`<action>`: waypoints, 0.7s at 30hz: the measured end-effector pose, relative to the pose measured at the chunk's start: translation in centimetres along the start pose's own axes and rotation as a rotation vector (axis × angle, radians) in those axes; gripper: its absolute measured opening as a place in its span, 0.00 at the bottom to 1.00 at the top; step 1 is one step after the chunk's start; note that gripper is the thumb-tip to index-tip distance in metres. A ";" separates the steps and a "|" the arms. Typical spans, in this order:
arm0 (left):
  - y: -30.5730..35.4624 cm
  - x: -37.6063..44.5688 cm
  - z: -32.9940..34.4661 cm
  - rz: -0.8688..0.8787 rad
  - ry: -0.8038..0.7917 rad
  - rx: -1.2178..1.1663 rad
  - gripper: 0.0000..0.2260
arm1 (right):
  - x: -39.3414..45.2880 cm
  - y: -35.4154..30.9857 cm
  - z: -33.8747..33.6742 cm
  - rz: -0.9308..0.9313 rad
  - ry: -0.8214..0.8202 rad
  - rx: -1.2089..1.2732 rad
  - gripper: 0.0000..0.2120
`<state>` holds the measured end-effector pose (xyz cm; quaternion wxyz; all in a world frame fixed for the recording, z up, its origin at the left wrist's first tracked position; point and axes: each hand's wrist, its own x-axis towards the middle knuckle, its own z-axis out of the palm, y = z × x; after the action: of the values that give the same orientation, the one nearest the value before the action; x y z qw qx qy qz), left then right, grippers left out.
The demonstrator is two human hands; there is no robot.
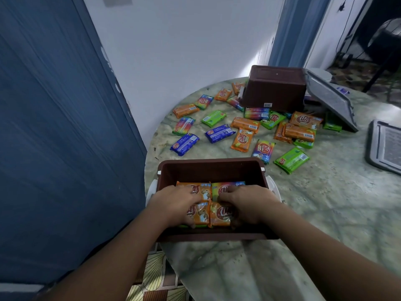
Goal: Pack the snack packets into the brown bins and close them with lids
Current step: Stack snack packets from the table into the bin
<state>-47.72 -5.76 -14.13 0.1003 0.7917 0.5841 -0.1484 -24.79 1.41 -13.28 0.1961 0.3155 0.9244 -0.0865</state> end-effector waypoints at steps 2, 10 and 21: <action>0.0 0.0 -0.1 0.005 0.005 0.006 0.35 | 0.0 0.1 0.0 -0.004 0.014 0.005 0.37; 0.0 -0.7 0.0 -0.025 0.306 -0.208 0.31 | 0.0 0.3 -0.5 0.028 0.267 0.175 0.27; -4.1 3.0 -2.3 -0.337 0.419 -0.199 0.28 | 3.7 3.3 -3.1 0.248 0.417 0.107 0.27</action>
<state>-50.54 -1.15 -12.99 0.0284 0.6831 0.7271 0.0617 -26.41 6.90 -12.18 -0.0069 0.4475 0.8932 -0.0438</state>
